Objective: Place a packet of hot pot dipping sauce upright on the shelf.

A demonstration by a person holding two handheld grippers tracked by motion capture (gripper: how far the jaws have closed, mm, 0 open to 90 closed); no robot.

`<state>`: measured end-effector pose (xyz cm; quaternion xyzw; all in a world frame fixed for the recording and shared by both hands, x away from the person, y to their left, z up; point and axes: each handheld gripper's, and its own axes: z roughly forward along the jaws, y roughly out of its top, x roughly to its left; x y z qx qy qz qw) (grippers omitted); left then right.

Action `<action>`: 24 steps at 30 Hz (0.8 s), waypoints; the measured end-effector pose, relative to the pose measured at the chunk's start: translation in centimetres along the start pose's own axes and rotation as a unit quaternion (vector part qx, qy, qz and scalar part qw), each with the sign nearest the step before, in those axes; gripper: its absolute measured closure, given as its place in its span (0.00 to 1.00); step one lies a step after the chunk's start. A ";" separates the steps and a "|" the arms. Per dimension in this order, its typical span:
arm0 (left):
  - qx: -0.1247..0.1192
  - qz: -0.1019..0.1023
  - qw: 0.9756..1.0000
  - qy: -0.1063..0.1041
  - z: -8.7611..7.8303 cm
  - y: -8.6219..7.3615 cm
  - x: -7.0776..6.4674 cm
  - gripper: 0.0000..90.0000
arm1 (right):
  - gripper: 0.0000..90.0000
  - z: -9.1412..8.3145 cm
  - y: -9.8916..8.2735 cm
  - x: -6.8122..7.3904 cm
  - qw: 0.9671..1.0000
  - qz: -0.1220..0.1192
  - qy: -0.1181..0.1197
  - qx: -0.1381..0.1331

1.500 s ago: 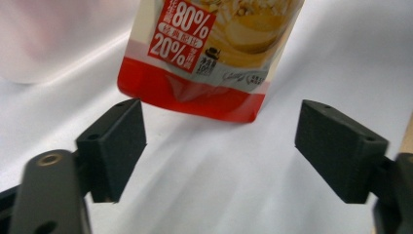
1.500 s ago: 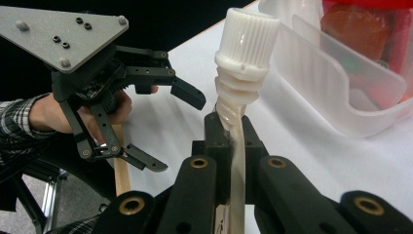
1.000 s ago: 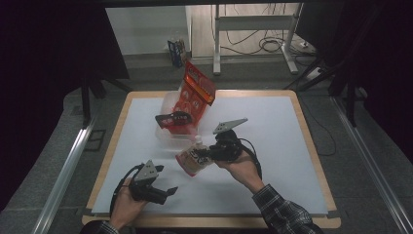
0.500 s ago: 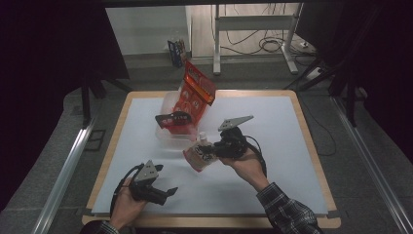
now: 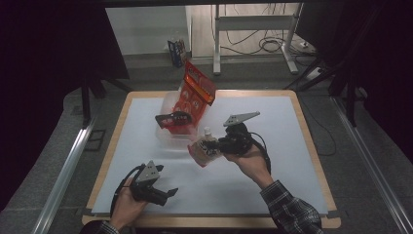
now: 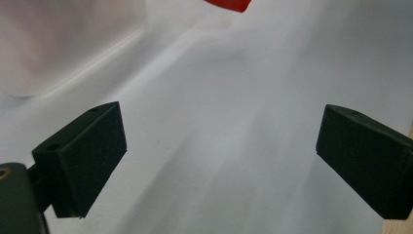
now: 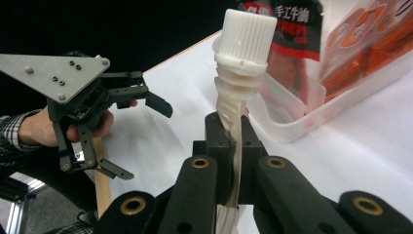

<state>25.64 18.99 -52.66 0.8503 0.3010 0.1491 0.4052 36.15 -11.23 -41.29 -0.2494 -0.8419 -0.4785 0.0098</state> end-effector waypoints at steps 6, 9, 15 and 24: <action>0.000 0.001 1.000 0.003 0.0 0.0 0.0 0.04 | 0.97 -0.8 0.4 -0.7 1.000 0.004 -0.011 -0.007; 0.001 0.001 1.000 0.004 0.0 0.0 0.0 0.04 | 0.97 -0.9 0.5 -0.9 1.000 0.007 -0.013 -0.009; 0.003 0.003 1.000 0.007 0.1 0.0 0.0 0.04 | 0.97 -1.4 1.0 -1.2 1.000 0.007 -0.017 -0.014; 0.007 0.001 1.000 0.007 0.2 -0.1 0.0 0.04 | 0.97 -2.5 1.6 -1.5 0.999 0.004 -0.030 -0.027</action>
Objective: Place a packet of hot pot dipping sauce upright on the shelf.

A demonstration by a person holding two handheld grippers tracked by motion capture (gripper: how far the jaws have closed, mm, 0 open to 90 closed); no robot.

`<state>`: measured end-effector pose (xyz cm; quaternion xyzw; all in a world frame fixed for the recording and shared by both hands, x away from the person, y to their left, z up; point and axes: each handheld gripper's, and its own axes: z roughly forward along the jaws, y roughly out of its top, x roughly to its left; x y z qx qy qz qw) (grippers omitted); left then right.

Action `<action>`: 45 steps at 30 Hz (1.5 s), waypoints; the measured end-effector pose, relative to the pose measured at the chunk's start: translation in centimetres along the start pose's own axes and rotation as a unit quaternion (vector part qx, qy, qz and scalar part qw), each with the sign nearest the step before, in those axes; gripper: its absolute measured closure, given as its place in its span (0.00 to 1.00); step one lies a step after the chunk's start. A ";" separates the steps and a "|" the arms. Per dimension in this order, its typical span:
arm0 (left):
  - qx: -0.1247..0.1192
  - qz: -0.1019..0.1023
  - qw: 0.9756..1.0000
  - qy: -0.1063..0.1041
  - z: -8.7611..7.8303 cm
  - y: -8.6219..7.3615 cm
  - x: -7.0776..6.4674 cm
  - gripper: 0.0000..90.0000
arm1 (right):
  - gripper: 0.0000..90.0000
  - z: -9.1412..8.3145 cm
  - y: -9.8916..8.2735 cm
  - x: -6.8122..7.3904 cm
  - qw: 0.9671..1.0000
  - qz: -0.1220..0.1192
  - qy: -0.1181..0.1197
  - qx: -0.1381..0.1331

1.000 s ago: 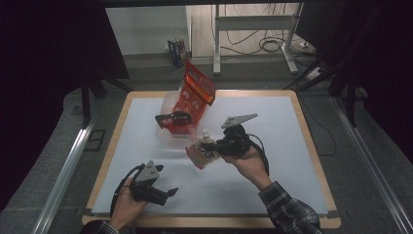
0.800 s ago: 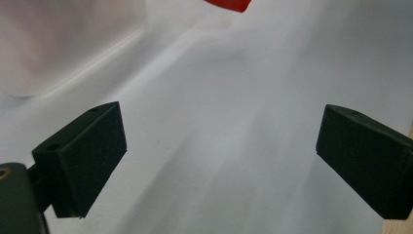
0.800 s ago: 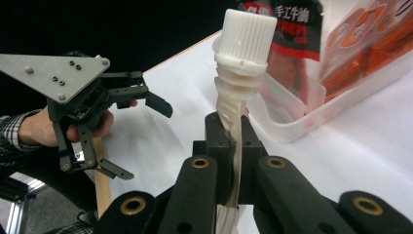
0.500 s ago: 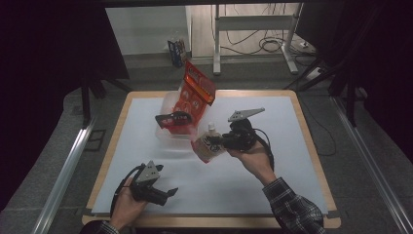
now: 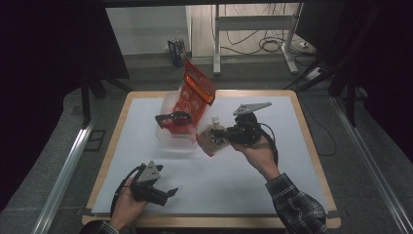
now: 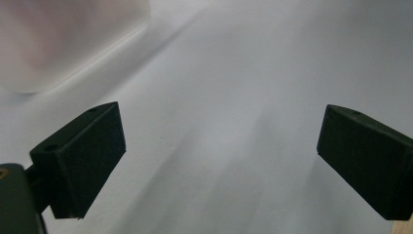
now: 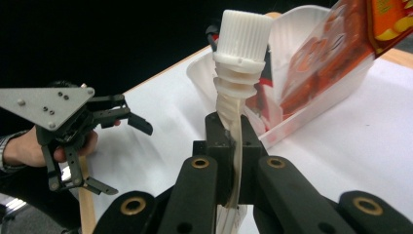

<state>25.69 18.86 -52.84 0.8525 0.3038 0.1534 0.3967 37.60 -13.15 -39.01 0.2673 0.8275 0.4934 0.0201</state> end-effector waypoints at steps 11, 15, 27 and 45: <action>0.002 -0.001 1.000 0.002 0.0 0.0 0.1 0.04 | 0.97 1.1 1.4 -0.9 1.000 -0.010 0.003 -0.002; 0.005 -0.001 1.000 0.002 0.0 -0.1 0.1 0.04 | 0.97 1.9 2.0 -1.0 1.000 -0.020 0.006 -0.001; 0.006 -0.001 1.000 0.003 0.1 -0.1 0.1 0.03 | 0.97 4.7 3.8 -0.9 0.999 -0.047 0.016 0.002; 0.009 0.002 1.000 0.004 0.0 -0.1 0.1 0.03 | 0.97 9.8 4.8 -0.5 0.997 -0.053 0.036 0.039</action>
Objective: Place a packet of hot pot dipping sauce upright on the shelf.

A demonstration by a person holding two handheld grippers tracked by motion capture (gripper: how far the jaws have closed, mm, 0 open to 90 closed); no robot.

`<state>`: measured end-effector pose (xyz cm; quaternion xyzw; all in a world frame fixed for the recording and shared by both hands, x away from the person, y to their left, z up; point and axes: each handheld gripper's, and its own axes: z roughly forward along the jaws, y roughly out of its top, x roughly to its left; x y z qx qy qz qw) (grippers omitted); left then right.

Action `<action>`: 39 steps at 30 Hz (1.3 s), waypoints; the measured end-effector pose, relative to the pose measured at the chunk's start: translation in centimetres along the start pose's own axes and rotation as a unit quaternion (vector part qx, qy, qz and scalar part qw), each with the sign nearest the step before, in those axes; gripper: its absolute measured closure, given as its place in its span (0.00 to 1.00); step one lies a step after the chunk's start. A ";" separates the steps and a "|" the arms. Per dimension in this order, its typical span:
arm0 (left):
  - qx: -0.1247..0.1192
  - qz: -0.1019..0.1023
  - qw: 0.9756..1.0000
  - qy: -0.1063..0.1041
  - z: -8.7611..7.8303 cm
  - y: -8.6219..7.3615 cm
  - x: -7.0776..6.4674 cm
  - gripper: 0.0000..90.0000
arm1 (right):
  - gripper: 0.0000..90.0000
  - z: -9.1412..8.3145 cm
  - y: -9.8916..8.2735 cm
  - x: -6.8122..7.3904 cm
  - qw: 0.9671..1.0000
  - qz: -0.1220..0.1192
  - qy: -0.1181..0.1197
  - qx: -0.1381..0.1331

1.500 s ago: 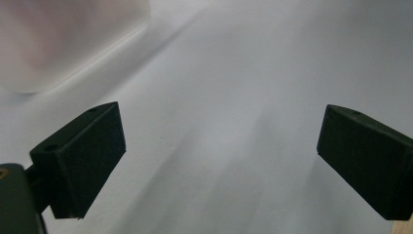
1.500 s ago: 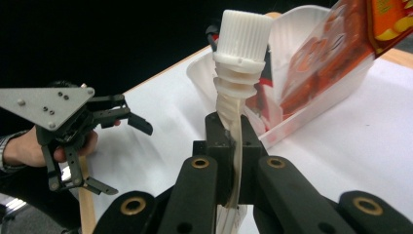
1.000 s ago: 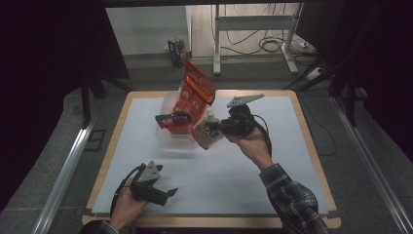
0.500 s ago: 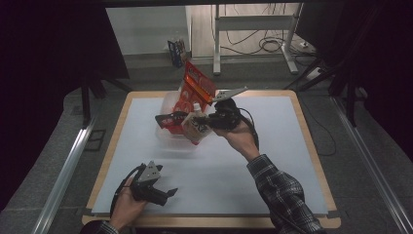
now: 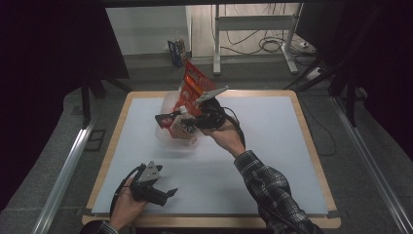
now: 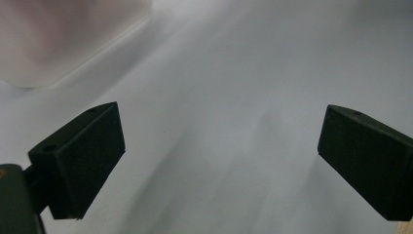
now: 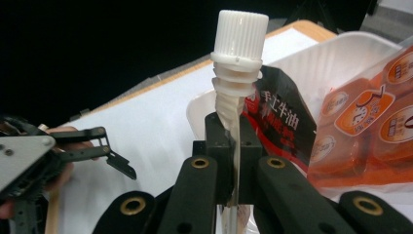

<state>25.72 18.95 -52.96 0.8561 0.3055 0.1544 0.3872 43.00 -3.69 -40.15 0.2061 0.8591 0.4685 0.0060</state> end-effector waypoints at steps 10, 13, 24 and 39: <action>0.002 0.001 1.000 0.001 0.0 0.0 0.0 0.03 | 0.97 2.2 -0.7 -0.2 0.999 -0.001 -0.009 0.042; 0.003 0.001 1.000 0.002 0.0 0.0 0.0 0.03 | 0.97 2.8 -0.8 -0.2 0.999 0.001 -0.007 0.043; 0.004 0.002 1.000 0.003 0.1 0.0 -0.1 0.03 | 0.96 4.3 -0.5 0.1 0.999 0.001 -0.011 0.040; 0.006 0.003 1.000 0.002 0.1 0.0 -0.1 0.03 | 0.91 6.7 -0.3 1.1 0.998 -0.030 -0.028 0.046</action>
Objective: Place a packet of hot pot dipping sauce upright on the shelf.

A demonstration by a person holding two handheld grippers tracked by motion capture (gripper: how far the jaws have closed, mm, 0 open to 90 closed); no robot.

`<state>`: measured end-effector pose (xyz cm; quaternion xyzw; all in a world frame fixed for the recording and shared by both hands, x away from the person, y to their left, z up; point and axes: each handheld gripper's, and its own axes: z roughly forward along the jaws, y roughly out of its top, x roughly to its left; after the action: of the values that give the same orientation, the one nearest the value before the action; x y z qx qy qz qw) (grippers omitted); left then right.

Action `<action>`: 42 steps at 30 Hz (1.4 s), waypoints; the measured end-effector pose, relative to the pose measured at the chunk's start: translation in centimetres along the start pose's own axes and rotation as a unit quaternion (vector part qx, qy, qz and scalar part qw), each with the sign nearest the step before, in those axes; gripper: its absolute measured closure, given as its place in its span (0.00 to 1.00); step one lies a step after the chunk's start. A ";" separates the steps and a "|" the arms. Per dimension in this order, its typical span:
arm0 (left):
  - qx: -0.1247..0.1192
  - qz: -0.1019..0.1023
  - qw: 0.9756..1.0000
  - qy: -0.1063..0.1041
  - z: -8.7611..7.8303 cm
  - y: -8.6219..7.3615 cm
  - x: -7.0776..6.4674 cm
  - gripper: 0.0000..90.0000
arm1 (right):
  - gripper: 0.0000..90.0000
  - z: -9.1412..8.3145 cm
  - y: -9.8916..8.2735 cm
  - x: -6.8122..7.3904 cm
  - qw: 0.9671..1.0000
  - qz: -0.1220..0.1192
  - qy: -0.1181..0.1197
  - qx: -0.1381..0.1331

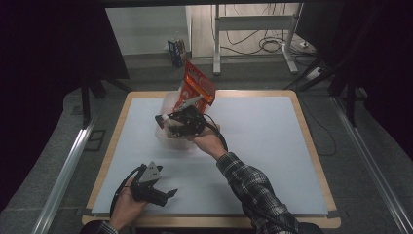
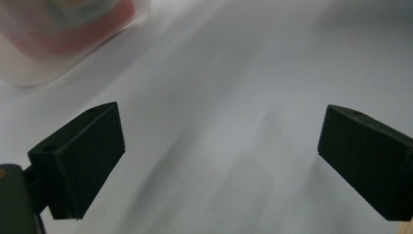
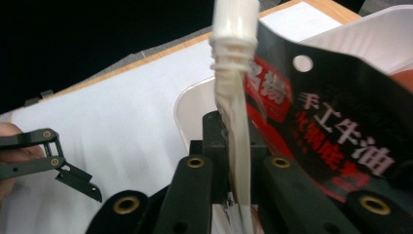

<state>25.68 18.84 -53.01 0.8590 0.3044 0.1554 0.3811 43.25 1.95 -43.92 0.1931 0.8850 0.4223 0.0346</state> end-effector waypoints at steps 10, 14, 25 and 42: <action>0.001 -0.001 1.000 -0.001 0.0 0.0 0.0 0.03 | 0.75 -0.3 -0.2 0.0 1.000 -0.007 -0.014 -0.004; 0.000 -0.002 1.000 -0.002 0.1 0.0 0.0 0.03 | 0.65 -0.6 -0.2 0.1 1.000 -0.007 -0.017 -0.006; 0.006 0.000 1.000 -0.004 0.2 0.0 0.0 0.03 | 0.38 -1.3 0.0 0.5 1.000 -0.020 -0.023 -0.003; 0.006 -0.001 1.000 -0.004 0.2 0.0 0.0 0.03 | 0.18 -2.1 -0.7 0.1 1.000 -0.009 -0.010 -0.011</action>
<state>25.75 18.73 -53.18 0.8614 0.3050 0.1498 0.3774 42.42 0.06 -43.12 0.1883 0.8816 0.4299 0.0492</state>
